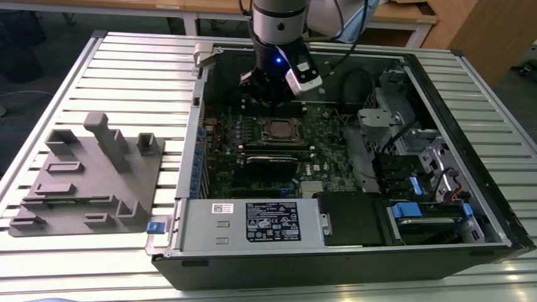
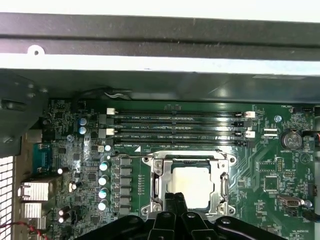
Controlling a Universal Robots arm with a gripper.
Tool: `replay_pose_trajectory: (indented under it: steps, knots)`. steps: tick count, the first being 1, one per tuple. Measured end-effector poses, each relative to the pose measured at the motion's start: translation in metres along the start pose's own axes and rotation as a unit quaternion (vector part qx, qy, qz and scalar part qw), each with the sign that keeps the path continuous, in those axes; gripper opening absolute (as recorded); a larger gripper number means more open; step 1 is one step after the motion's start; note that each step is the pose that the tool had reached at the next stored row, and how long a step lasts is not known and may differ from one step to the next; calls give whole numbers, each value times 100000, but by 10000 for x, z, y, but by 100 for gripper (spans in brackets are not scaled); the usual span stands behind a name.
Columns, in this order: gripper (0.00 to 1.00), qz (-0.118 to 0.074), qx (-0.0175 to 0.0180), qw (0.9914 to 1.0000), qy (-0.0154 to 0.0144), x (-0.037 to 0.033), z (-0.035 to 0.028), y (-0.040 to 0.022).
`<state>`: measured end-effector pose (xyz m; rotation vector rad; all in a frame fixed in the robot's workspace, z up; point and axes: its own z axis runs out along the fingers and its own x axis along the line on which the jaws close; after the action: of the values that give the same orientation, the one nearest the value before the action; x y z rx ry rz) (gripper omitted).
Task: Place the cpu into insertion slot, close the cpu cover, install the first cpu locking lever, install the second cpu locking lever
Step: 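Install the first cpu locking lever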
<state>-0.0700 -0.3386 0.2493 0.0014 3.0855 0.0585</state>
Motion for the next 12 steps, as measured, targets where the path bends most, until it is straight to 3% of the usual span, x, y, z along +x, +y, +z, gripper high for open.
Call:
replay_pose_trajectory:
  steps: [6, 12]
  knots:
    - [11, -3, -1, 100000, -1, 6, -14, 0]
    - [11, -10, -5, 100000, -5, 98, -10, -4]
